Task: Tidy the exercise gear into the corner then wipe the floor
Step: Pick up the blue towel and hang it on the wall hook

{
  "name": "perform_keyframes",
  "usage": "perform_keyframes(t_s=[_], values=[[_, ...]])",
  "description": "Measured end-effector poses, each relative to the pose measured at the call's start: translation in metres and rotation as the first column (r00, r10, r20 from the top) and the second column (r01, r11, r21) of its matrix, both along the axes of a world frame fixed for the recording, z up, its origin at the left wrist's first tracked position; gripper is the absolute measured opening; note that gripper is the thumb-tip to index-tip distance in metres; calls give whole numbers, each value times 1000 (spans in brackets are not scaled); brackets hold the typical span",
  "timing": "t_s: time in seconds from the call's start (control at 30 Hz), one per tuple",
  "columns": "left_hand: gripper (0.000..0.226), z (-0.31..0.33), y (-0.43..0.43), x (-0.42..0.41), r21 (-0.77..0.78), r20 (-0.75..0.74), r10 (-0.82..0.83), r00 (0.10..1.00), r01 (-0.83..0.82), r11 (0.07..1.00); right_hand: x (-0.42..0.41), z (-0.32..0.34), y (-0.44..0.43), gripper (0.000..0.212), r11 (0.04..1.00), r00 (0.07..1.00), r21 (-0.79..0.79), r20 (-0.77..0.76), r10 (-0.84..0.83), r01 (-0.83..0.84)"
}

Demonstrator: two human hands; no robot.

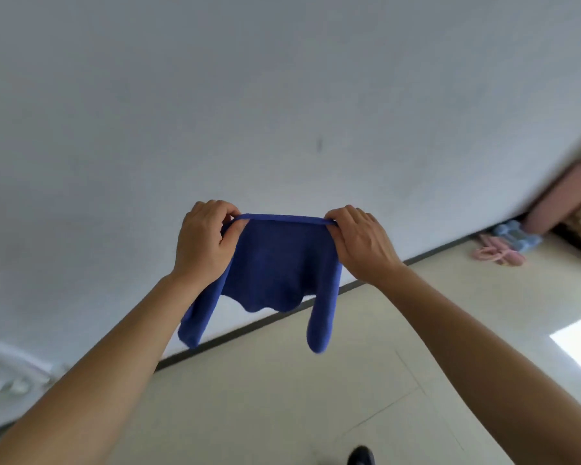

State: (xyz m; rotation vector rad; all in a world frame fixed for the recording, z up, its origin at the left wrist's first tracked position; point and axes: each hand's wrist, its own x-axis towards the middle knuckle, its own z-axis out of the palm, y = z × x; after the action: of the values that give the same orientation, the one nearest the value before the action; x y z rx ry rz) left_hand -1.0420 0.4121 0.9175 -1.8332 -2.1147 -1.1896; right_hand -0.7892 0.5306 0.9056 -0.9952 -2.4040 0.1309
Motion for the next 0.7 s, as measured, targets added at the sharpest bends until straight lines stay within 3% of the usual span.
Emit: perform_keyframes(t_s=[0.13, 0.3, 0.53, 0.7], values=[[9, 44, 42, 92, 72, 177, -211, 961, 201, 977, 95, 43, 8, 22, 986, 984, 40, -85, -159, 163], [11, 74, 94, 228, 114, 188, -413, 891, 398, 910, 230, 64, 17, 25, 957, 935, -30, -205, -288, 288], [13, 83, 180, 440, 150, 238, -520, 820, 498, 854, 429, 77, 55, 30, 905, 844, -61, -340, -415, 420], [15, 98, 243, 548, 96, 212, -604, 768, 599, 795, 538, 87, 99, 26, 830, 754, -62, -386, -532, 554]])
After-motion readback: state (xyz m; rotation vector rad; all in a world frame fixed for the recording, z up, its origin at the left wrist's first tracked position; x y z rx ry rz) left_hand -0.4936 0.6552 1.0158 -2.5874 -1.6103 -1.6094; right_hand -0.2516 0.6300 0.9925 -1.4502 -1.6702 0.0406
